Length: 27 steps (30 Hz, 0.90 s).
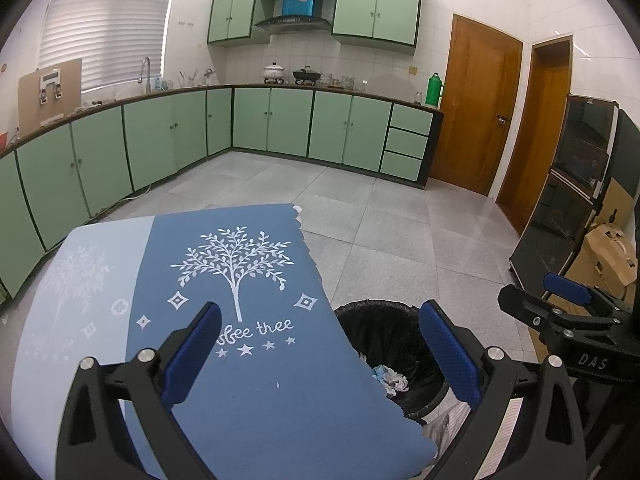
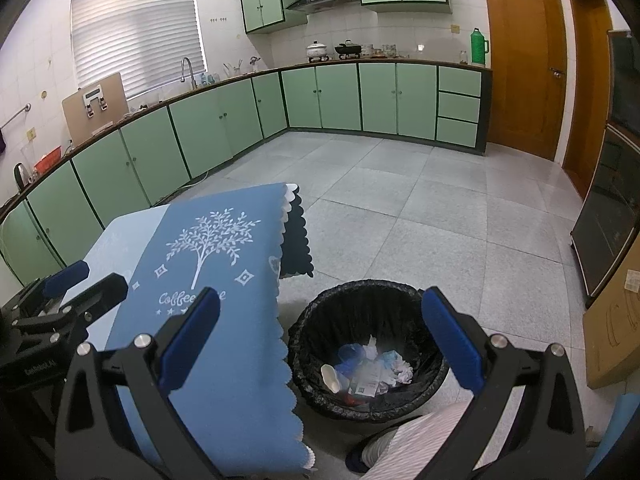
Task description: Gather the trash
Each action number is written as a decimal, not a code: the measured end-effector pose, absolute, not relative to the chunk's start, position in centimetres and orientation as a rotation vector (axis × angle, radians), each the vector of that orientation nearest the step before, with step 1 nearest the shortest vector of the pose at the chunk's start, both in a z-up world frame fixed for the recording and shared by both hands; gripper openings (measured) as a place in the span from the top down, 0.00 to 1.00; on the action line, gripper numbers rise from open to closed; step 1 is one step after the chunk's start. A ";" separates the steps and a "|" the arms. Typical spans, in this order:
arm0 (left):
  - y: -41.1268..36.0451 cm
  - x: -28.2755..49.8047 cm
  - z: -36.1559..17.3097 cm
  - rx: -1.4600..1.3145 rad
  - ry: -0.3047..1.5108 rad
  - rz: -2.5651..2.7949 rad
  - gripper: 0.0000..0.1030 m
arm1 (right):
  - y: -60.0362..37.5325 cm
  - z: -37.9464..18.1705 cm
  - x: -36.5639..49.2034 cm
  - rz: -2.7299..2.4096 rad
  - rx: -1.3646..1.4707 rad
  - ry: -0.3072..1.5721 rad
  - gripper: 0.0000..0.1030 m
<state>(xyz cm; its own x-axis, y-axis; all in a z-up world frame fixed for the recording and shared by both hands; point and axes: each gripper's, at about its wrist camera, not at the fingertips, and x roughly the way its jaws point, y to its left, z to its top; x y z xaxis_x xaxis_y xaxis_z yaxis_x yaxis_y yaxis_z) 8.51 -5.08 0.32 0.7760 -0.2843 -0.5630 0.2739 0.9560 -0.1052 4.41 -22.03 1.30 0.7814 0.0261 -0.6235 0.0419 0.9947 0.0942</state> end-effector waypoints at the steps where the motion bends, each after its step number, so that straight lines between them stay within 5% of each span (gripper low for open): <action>1: -5.1 8.5 0.3 -0.018 0.613 -0.302 0.06 | -22.0 1.3 4.4 -0.008 0.105 0.675 0.05; 27: -4.8 8.7 -0.2 -0.022 0.620 -0.300 0.06 | -21.9 1.2 4.6 -0.005 0.106 0.681 0.05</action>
